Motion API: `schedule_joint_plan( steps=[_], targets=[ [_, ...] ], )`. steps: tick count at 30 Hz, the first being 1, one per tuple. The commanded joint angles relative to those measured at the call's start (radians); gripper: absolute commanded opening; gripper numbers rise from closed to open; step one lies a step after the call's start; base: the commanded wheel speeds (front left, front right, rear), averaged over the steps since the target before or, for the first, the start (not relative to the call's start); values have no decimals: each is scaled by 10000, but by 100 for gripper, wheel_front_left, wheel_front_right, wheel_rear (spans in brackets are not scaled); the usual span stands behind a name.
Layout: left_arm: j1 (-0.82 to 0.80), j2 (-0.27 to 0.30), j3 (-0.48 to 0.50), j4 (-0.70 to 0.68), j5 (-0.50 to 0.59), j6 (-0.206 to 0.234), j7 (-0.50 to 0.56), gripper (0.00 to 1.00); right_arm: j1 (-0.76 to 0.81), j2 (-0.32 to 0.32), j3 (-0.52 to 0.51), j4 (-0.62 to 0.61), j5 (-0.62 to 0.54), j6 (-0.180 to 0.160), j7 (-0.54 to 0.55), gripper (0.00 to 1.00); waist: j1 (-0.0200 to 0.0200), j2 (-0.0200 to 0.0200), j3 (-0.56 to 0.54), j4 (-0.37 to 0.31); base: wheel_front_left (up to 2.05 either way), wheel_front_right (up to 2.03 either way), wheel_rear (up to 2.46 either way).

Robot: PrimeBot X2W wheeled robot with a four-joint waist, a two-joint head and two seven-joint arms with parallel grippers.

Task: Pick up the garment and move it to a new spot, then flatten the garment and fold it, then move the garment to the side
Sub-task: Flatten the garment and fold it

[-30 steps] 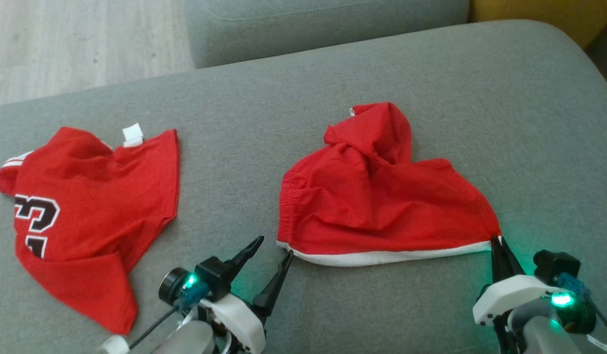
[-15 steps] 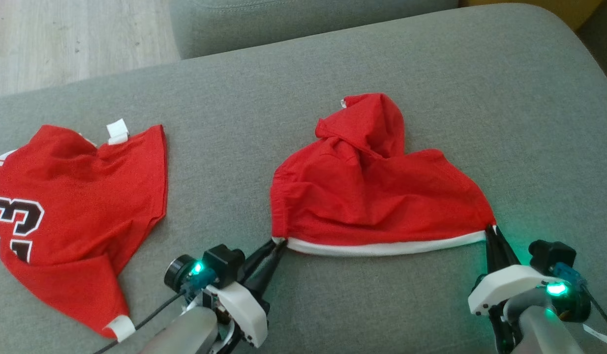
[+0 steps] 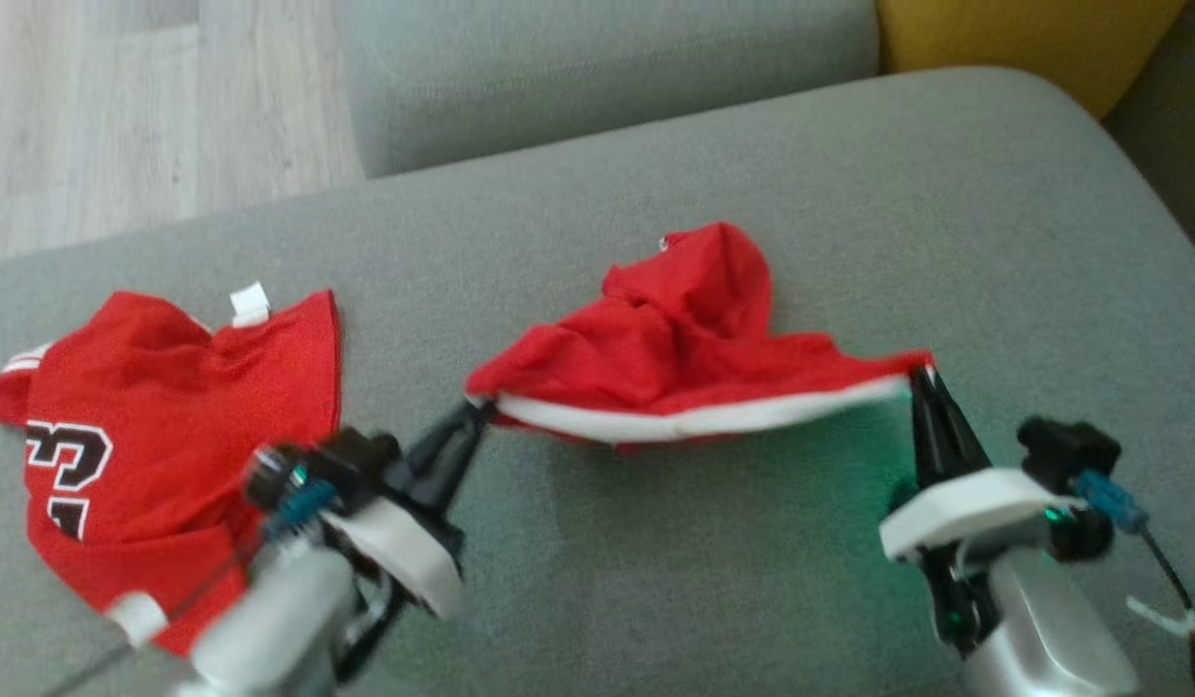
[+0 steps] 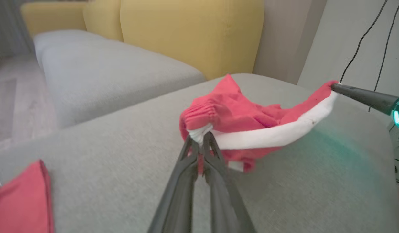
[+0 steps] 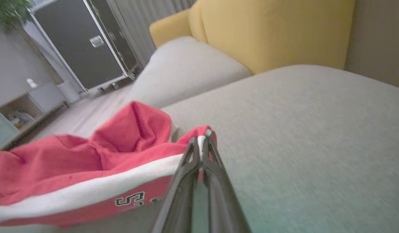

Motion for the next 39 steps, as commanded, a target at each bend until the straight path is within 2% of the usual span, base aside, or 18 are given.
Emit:
schedule_joint_plan(
  steps=[1,5,11,15,20,24,28,35,39],
  targets=[
    [-1062,525,543,-449,98,59,67,0,-696,-26,515,-642,385,-7,-139,0,1,0,-215,-78,0,0,0],
    [-2095,1004,937,-923,-4,99,761,0,-1478,-26,948,-1381,1018,-7,8,0,1,0,-477,-74,0,0,0],
    [-3694,1495,1377,-1104,-100,123,1805,0,-3324,-151,1348,-1985,1118,-7,473,0,1,0,-783,-88,0,0,0],
    [-4524,1667,1581,-938,-93,186,2223,0,-4480,-275,1419,-2236,755,-7,563,0,1,0,-958,-90,0,0,0],
    [-5083,1809,1753,-895,-43,304,2345,0,-5075,-355,1486,-2453,194,-7,654,0,1,0,-1075,-68,0,0,0],
    [-5265,1904,1935,-911,-118,429,2293,0,-5202,-411,1239,-2557,-476,-7,676,0,1,0,-1155,-41,0,0,0],
    [-5044,1846,1883,-1126,-414,350,2441,0,-4971,-444,1139,-2561,-896,-7,816,0,1,0,-1198,-5,0,0,0],
    [-4327,1969,1667,-1761,-674,284,2502,0,-4406,-693,1184,-2678,-1437,-7,1004,0,1,0,-1113,52,0,0,0],
    [-4123,2100,1771,-2121,-897,418,2679,0,-4370,-867,1043,-2799,-1565,-7,1238,0,1,0,-864,55,0,0,0]
  ],
)
